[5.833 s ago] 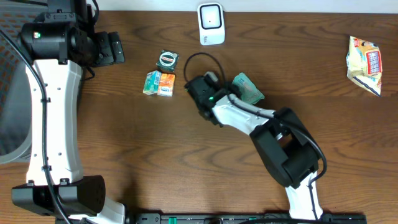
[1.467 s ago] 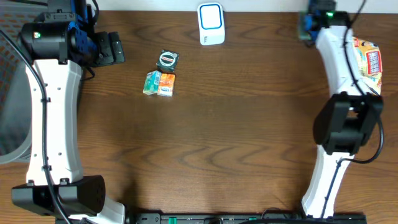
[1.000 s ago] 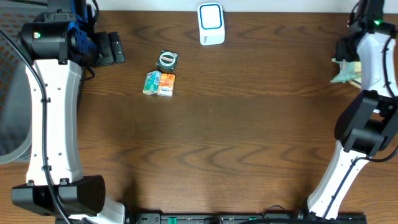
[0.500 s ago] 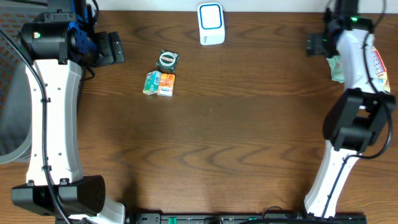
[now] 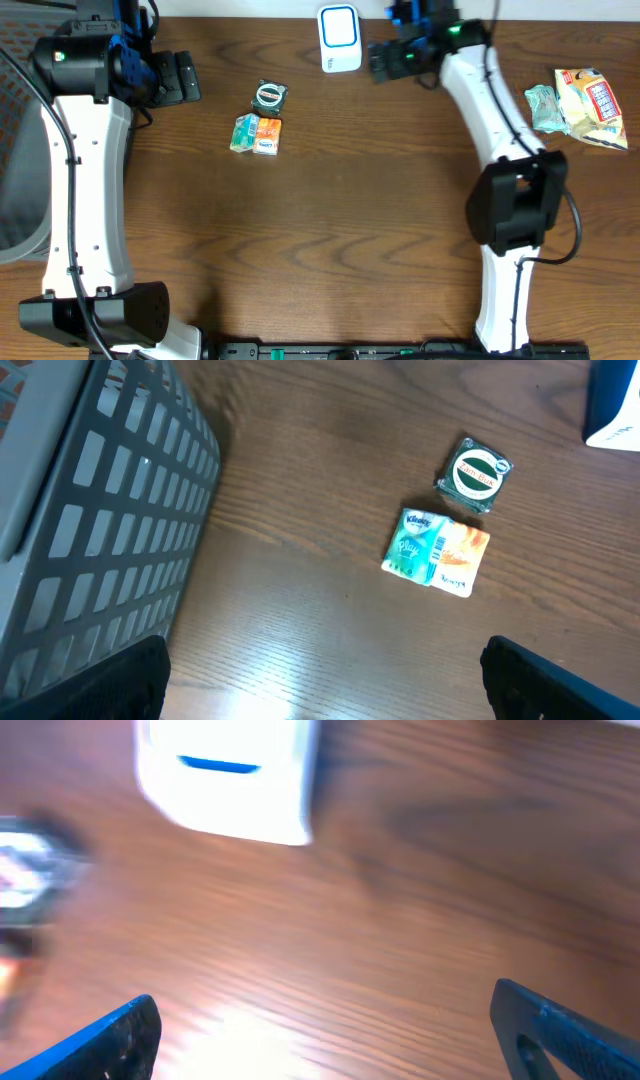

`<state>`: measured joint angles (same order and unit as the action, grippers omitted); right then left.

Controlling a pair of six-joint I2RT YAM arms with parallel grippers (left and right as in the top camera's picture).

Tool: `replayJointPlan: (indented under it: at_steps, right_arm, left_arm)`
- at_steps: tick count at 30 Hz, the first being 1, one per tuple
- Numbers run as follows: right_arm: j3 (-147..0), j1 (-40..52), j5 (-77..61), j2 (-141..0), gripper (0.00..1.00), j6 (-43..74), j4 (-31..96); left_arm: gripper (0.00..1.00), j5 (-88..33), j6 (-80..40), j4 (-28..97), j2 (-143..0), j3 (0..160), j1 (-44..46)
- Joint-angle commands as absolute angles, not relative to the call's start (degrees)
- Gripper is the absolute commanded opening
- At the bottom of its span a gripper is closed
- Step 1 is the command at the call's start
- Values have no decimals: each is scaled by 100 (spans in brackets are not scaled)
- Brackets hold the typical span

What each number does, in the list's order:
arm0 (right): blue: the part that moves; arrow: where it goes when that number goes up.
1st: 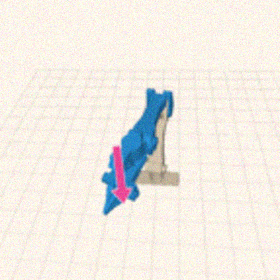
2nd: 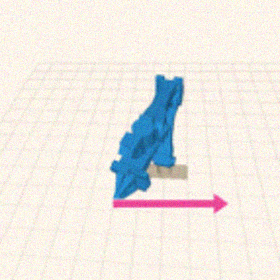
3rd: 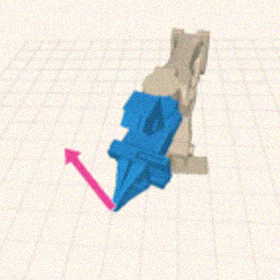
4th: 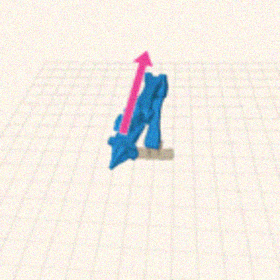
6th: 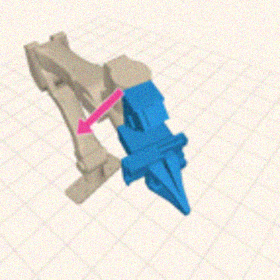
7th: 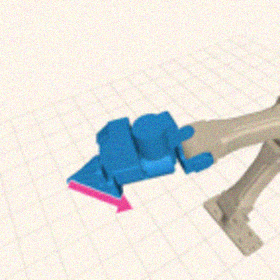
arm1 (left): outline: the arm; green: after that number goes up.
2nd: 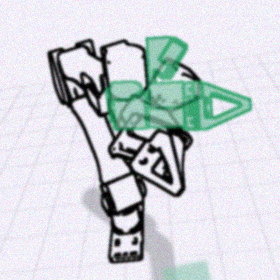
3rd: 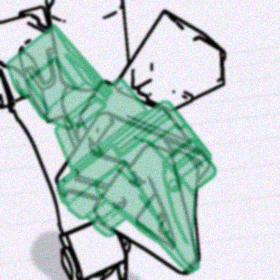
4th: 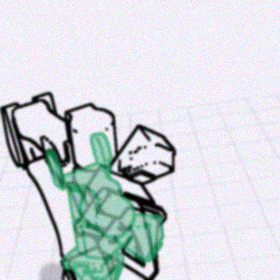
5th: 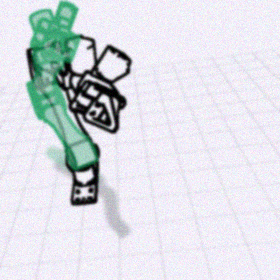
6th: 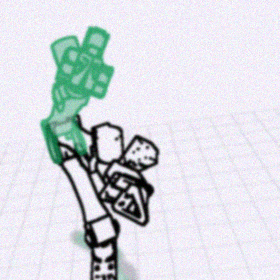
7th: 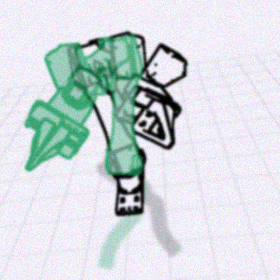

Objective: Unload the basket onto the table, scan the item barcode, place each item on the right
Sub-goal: 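Swing the empty right gripper over the orange tissue pack, then lower the right gripper and grasp the orange tissue pack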

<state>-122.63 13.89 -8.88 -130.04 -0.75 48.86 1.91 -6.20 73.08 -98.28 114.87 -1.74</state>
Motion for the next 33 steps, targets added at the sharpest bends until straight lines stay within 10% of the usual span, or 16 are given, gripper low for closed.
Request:
replayJointPlan:
  at_steps: [1,16,33]
  right_arm:
    - [-12289,1870,-1704,-12927,99,117,4628]
    - [-12289,3271,-1643,-13594,70,1741,4217]
    - [-12289,3610,-1577,-14075,61,2980,4200]
  left_arm:
    - [98,283,-672,7308,-9850,11459,-198]
    - [98,283,-674,7308,-9850,11459,-198]
    - [98,283,-672,7308,-9850,11459,-196]
